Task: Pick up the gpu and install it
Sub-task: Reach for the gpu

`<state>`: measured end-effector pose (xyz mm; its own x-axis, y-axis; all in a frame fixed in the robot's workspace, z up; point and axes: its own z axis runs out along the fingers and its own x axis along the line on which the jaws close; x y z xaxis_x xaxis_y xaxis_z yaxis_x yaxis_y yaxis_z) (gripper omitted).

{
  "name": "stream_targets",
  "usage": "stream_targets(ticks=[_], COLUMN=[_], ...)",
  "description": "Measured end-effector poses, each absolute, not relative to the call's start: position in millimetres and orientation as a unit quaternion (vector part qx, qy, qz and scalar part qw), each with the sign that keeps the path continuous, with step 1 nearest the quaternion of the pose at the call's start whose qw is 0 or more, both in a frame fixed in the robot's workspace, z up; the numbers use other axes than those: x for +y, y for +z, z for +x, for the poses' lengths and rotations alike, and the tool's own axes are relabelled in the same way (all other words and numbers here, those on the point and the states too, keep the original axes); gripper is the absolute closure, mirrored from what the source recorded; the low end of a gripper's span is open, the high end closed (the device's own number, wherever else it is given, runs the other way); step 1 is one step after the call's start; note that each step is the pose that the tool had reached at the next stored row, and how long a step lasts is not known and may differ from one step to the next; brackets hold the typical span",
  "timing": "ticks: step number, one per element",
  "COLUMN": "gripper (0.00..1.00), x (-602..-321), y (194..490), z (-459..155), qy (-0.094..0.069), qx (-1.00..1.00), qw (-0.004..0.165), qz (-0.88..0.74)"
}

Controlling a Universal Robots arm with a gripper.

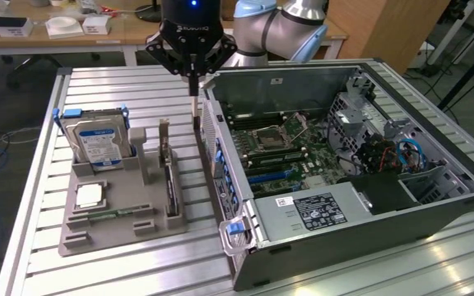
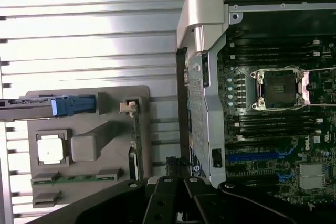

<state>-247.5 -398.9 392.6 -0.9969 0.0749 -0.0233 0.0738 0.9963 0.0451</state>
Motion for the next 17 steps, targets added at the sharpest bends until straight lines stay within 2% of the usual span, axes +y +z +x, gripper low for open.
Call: stream_targets(ticks=[17], gripper=[0.89], x=[-399], y=[393], z=[-263], qy=[0.022], qx=[0.999], qw=[0.012], qz=[0.037])
